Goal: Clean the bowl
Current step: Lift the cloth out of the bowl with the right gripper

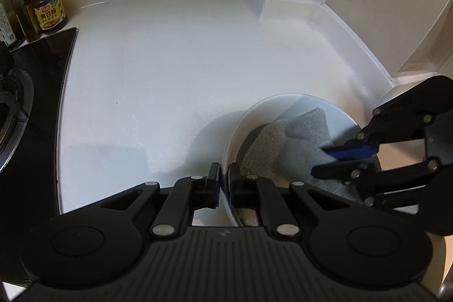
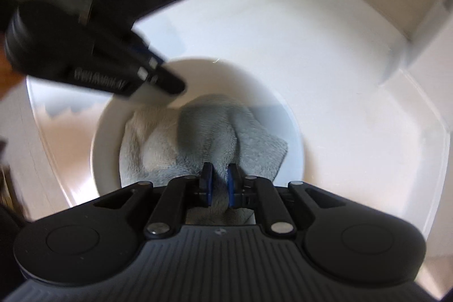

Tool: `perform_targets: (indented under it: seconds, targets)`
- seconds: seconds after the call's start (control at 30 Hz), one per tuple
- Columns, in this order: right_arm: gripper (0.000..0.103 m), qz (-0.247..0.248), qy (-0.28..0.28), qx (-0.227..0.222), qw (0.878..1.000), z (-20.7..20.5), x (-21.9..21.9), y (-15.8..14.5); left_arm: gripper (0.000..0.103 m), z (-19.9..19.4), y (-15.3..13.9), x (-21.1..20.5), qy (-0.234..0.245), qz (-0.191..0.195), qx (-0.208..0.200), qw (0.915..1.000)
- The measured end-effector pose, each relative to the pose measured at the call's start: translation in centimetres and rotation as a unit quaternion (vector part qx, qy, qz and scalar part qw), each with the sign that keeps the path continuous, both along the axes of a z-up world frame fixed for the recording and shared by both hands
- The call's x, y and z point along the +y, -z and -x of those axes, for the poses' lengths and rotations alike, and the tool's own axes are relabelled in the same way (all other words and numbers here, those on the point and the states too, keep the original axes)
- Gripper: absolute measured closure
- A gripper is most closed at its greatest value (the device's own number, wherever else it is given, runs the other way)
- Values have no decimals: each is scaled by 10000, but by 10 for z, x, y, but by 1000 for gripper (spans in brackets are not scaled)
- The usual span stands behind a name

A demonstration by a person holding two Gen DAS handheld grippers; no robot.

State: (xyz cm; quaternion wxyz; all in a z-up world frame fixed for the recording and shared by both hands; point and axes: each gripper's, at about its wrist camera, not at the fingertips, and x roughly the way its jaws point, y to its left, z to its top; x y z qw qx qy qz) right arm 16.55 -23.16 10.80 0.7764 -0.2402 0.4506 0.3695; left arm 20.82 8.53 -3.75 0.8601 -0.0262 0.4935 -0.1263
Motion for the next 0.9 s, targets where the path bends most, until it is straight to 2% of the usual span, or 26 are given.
perform_targets:
  seconds: [0.1,0.17,0.37,0.5,0.53,0.7,0.9]
  targets:
    - [95,-391,221,-93,9989,1,-12,-7,100,3,1,1,-59,57,-97,9999]
    - [95,-741,396,-238,9962,8,-32,-24,100,5,2,3,-127,110,-141,9998]
    - [95,-1275,820,-916,9842,27,-47,-54,100,10,4,7,-314,247,-276,9988]
    - [94,-1687,1247,-811,9744,12,7,-23,99,14,7,10,-440,339,-405,9976]
    - [94,-1808,1415,-611,9714,10,5,-14,99,15,7,10,-472,337,-429,9974]
    - [92,-1672,1779,-72,9697,-12,32,43,99,19,7,9,-608,287,-508,9964]
    - [86,-2020,2229,177,9535,-34,33,60,99,26,6,7,-763,279,-595,9949]
